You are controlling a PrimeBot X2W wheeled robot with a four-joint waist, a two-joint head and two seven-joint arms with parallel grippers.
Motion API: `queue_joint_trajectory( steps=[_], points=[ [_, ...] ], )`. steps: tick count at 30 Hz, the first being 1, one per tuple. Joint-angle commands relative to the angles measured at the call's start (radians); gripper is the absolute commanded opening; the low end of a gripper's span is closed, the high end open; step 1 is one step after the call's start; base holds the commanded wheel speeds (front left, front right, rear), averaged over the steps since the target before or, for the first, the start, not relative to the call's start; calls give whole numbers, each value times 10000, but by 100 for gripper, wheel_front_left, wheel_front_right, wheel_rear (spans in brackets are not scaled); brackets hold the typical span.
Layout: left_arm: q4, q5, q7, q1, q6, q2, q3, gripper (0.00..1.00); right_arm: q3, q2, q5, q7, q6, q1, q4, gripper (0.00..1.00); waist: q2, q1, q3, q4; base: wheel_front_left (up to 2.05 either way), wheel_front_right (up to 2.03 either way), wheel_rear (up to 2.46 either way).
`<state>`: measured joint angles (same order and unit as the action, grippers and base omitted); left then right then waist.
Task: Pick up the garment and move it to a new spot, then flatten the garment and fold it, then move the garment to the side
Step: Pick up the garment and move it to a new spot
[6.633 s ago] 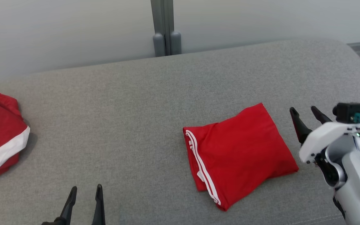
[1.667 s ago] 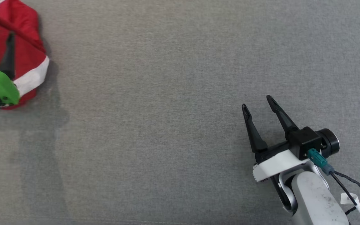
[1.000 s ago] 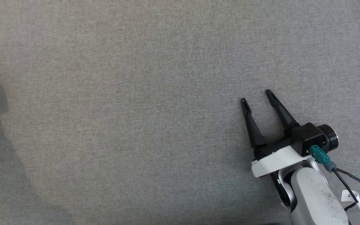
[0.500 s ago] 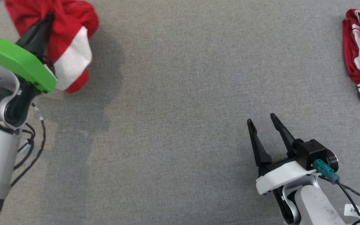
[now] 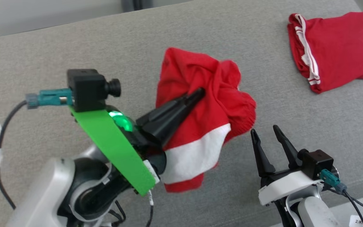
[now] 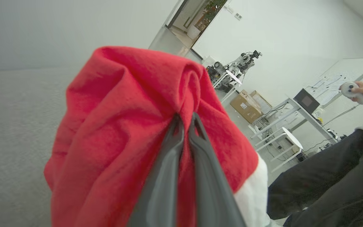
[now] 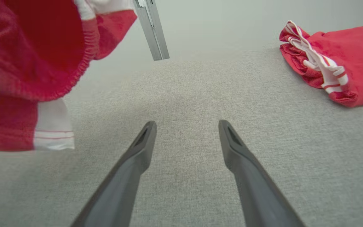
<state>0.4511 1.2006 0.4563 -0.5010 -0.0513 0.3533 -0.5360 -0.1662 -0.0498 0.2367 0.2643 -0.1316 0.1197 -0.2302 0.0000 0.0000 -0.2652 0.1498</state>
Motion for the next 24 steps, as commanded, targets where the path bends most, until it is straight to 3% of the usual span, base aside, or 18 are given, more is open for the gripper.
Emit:
queue_joint_trajectory(
  steps=[1,5,12,15,20,21,22,23,24],
  points=[
    [11,178,-41,280,-162,-147,-63,0,-23,-14,76,-2,19,-141,46,100,0,0,63,777,0,0,0],
    [-726,456,-125,618,-432,-491,-184,0,-30,-13,193,-2,18,-286,80,100,0,0,-83,1339,0,0,0],
    [-4079,218,-429,254,-699,-144,422,0,-15,-8,152,-2,19,-300,109,100,0,0,-331,1897,0,0,0],
    [-5788,-139,-939,-74,-672,-64,664,0,12,-11,138,-2,19,-282,119,100,0,0,-376,1964,0,0,0],
    [-8026,-793,-2064,-596,-165,30,856,0,121,-8,46,-2,19,-365,31,100,0,0,-279,1853,0,0,0],
    [-8398,-1015,-2382,-692,-62,17,821,16,167,-13,16,-2,19,-389,0,100,0,0,-232,1798,0,0,0],
    [-8644,-1273,-2676,-782,26,23,760,40,202,-11,-12,-2,19,-396,-9,100,0,0,-189,1739,0,0,0],
    [-8951,-1563,-3024,-862,127,47,652,89,243,-13,-41,-2,19,-407,-13,100,0,0,-133,1667,0,0,0],
    [-9201,-1786,-3299,-889,164,69,582,100,259,-11,-61,-2,18,-418,-26,100,0,0,-75,1614,0,0,0]
  ],
)
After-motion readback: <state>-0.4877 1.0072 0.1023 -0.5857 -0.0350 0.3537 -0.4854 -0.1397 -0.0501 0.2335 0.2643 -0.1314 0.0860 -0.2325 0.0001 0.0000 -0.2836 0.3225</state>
